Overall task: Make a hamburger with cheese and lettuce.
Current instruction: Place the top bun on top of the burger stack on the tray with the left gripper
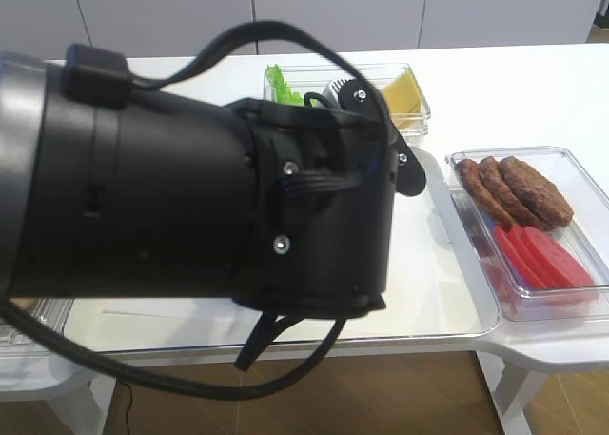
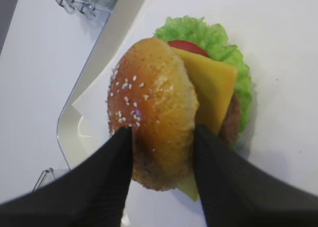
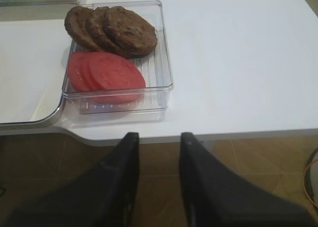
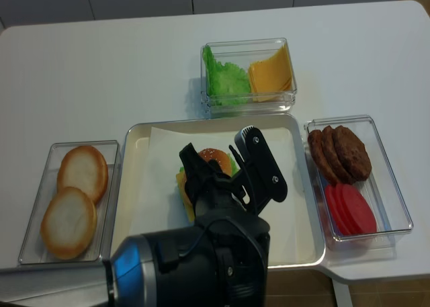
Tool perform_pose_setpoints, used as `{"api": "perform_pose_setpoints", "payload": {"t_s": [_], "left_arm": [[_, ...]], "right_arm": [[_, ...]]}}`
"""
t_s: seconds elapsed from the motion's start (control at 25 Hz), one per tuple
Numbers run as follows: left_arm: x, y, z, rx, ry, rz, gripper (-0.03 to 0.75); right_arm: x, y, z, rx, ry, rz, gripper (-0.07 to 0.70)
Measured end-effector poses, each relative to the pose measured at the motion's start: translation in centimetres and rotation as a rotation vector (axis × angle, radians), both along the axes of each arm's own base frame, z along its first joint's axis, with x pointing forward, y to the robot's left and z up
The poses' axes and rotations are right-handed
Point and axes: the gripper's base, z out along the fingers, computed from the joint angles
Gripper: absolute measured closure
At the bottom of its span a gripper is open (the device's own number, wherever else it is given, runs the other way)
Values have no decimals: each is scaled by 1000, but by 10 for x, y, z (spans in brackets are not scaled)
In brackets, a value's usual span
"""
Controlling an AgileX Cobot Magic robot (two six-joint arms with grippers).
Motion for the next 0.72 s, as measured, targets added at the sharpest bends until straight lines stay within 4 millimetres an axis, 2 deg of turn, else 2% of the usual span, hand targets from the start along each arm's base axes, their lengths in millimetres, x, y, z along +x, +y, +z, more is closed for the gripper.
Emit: {"api": "perform_pose_setpoints", "payload": {"t_s": [0.72], "left_arm": [[-3, 0, -3, -24, 44, 18, 409]], "right_arm": [[0, 0, 0, 0, 0, 0, 419]]}}
